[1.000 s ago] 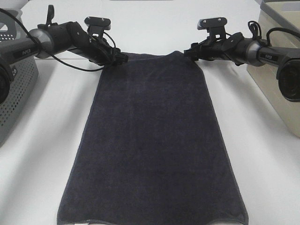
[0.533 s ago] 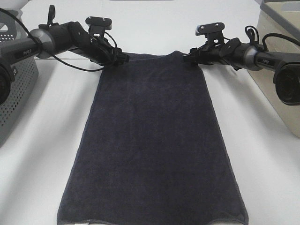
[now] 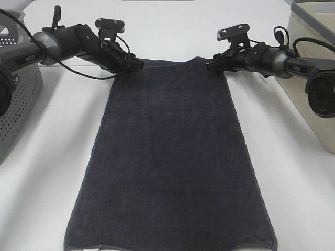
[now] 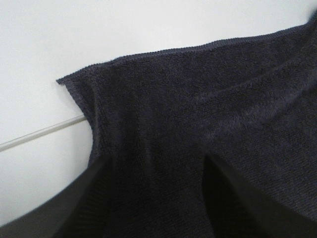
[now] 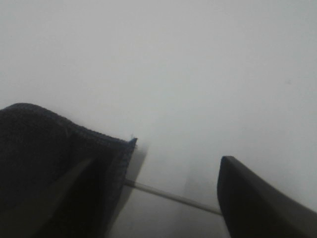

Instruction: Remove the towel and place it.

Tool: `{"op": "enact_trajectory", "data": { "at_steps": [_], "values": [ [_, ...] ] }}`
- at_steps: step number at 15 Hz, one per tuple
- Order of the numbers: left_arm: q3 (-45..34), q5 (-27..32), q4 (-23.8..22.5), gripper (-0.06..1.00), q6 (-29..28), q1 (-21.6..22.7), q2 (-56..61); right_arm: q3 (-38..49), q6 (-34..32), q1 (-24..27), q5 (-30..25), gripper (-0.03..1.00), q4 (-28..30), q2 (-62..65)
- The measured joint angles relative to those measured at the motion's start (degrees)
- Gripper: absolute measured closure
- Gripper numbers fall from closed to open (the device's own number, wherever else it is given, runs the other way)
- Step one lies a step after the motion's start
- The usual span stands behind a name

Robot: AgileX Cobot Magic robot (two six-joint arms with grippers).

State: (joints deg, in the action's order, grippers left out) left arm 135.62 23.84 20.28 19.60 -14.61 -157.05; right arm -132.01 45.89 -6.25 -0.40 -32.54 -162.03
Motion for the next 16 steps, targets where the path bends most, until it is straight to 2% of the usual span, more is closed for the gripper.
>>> {"op": "enact_trajectory", "data": {
  "at_steps": [5, 7, 9, 10, 12, 14, 16],
  "values": [
    [0.0, -0.3, 0.0, 0.42, 0.0, 0.0, 0.0, 0.0, 0.0, 1.0, -0.5, 0.29, 0.3, 0.0],
    [0.0, -0.4, 0.1, 0.42, 0.0, 0.0, 0.0, 0.0, -0.1, 1.1, -2.5, 0.29, 0.2, 0.6],
    [0.0, -0.5, 0.7, 0.42, 0.0, 0.0, 0.0, 0.0, -0.1, 1.3, -7.8, 0.29, -0.6, 2.0],
    [0.0, -0.5, 1.0, 0.42, 0.0, 0.0, 0.6, 0.0, -0.1, 1.3, -13.7, 0.29, -2.9, 5.0],
    [0.0, 0.1, 1.5, 0.42, 0.0, 0.0, 1.7, 0.0, -0.1, 1.3, -17.5, 0.29, -3.9, 7.8],
    [0.0, 2.9, 1.8, 0.42, 0.0, 0.0, 3.8, 0.0, -0.1, 1.3, -22.1, 0.29, -4.4, 12.0],
    [0.0, 8.6, 1.5, 0.42, 0.0, 0.0, 6.9, 0.0, -0.7, 1.3, -30.5, 0.29, -4.5, 15.7]
  ]
}}
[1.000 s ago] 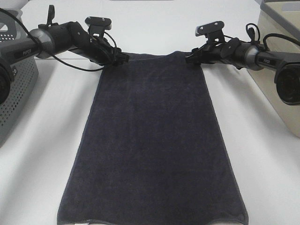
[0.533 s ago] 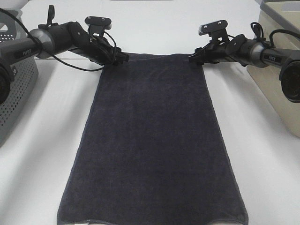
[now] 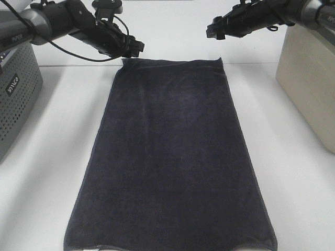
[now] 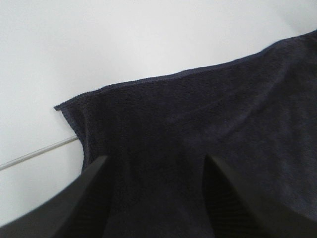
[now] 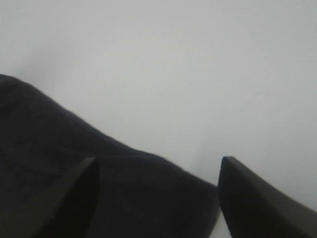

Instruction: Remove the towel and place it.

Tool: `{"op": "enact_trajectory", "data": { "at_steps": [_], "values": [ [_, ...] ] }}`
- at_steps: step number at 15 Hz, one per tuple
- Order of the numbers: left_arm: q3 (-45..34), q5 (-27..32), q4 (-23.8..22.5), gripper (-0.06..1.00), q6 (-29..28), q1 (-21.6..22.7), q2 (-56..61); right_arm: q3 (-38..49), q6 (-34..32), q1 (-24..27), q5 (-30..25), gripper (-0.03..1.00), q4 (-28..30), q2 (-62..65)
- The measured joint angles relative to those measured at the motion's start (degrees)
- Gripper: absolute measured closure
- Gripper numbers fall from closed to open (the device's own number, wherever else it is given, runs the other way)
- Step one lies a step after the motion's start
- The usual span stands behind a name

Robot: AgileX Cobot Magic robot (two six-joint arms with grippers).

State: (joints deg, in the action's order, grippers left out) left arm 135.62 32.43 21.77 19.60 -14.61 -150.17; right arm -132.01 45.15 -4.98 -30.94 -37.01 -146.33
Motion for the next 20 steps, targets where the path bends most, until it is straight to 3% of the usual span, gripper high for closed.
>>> {"op": "enact_trajectory", "data": {
  "at_steps": [3, 4, 6, 7, 9, 13, 16, 20],
  "values": [
    [0.0, 10.2, -4.2, 0.41, -4.8, 0.4, 4.8, 0.0, -7.6, 0.0, -15.5, 0.28, 1.8, 5.6],
    [0.0, 19.9, -11.0, 0.3, -13.1, 1.1, 9.5, 0.0, -18.6, -0.1, -26.4, 0.21, 8.3, 10.7],
    [0.0, 29.9, -18.0, 0.2, -18.6, 1.3, 14.0, 0.0, -27.6, -0.1, -35.5, 0.18, 16.1, 16.4],
    [0.0, 33.7, -20.9, 0.18, -20.1, 1.5, 16.4, 0.0, -32.7, -0.1, -37.5, 0.17, 20.7, 19.5],
    [0.0, 36.6, -23.9, 0.18, -22.6, 2.9, 20.3, 0.0, -39.0, 0.7, -38.3, 0.17, 27.0, 25.2],
    [-2.6, 36.9, -25.0, 0.18, -24.5, 8.3, 28.2, 3.2, -40.1, 1.7, -38.6, 0.17, 28.3, 33.4],
    [-15.6, 36.9, -25.1, 0.18, -24.6, 10.1, 40.3, 19.3, -40.1, 1.7, -38.6, 0.19, 26.2, 46.1],
    [-42.6, 34.1, -24.9, 0.18, -26.5, 10.1, 65.1, 47.5, -43.1, 1.5, -38.9, 0.2, 23.8, 71.8]
  ]
}}
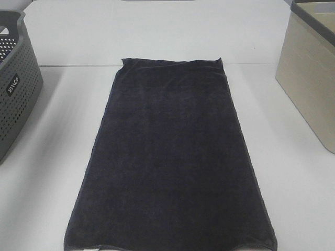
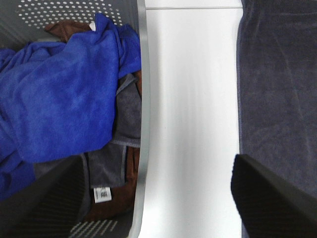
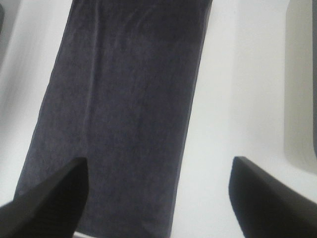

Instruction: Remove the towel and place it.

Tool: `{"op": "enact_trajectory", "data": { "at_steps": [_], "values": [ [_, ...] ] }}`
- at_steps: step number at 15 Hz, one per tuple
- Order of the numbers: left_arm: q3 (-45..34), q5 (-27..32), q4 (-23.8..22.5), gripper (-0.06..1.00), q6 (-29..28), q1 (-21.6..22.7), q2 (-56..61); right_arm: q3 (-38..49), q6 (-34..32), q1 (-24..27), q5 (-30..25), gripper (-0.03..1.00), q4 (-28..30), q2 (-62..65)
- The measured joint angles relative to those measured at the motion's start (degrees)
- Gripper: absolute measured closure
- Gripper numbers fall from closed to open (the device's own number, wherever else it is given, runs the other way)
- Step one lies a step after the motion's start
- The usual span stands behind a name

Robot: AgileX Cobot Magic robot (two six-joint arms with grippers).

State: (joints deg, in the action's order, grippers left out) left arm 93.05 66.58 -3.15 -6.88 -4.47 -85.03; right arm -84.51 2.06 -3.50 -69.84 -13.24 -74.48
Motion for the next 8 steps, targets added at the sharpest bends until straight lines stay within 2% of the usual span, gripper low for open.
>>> {"op": "enact_trajectory", "data": {
  "at_steps": [3, 5, 8],
  "values": [
    [-15.4, -1.6, 0.0, 0.18, -0.5, 0.0, 16.7, 14.2, -0.4, 0.0, 0.0, 0.2, 1.3, 15.4],
    [-22.7, -2.3, -0.3, 0.18, -0.6, 0.0, 27.0, 20.3, -0.4, 0.0, -0.1, 0.2, 1.7, 24.5],
    [-32.8, -2.3, -3.7, 0.18, -0.6, 0.0, 42.4, 28.5, -0.8, 0.0, -0.1, 0.2, 3.2, 37.5]
  ]
}}
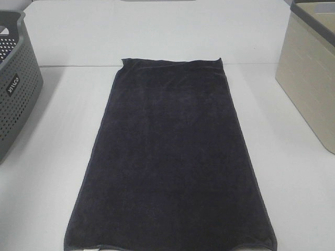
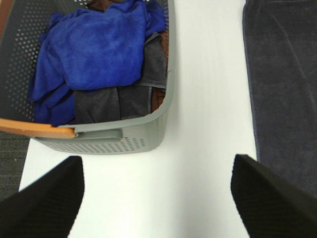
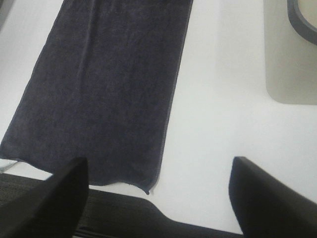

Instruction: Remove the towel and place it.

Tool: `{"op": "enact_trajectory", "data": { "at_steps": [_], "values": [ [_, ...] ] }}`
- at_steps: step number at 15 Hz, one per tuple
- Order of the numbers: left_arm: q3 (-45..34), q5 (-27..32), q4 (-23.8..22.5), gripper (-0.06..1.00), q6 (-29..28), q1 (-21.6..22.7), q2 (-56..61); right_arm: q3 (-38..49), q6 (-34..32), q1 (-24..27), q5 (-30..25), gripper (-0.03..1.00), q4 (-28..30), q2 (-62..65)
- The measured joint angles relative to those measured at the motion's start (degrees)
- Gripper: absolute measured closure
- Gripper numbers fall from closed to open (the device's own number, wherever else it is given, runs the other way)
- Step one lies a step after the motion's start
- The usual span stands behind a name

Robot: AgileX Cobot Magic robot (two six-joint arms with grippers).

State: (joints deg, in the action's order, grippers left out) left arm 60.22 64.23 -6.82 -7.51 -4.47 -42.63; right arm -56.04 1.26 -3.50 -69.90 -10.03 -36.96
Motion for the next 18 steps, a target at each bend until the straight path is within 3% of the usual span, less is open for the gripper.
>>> {"op": "enact_trajectory", "data": {
  "at_steps": [6, 9, 13, 15, 18],
  "values": [
    [-16.0, 0.1, -2.1, 0.18, 0.9, 0.0, 27.5, 14.7, -0.2, 0.0, 0.0, 0.2, 3.2, 22.3],
    [-22.6, 0.1, 1.3, 0.18, 4.6, 0.0, 41.5, 22.4, 2.3, 0.0, 0.0, 0.2, 4.2, 35.8],
    [-29.8, -1.3, 6.8, 0.18, 6.2, 0.0, 43.0, 28.0, 3.8, 0.0, 2.2, 0.2, 4.2, 37.2],
    [-30.3, -1.3, 7.6, 0.18, 7.5, 0.0, 43.0, 29.3, 4.0, 0.0, 5.8, 0.2, 4.2, 37.2],
    [-30.5, -1.7, 8.1, 0.18, 7.5, 0.0, 43.0, 29.9, 4.1, 0.0, 6.0, 0.2, 4.2, 37.2]
  ]
}}
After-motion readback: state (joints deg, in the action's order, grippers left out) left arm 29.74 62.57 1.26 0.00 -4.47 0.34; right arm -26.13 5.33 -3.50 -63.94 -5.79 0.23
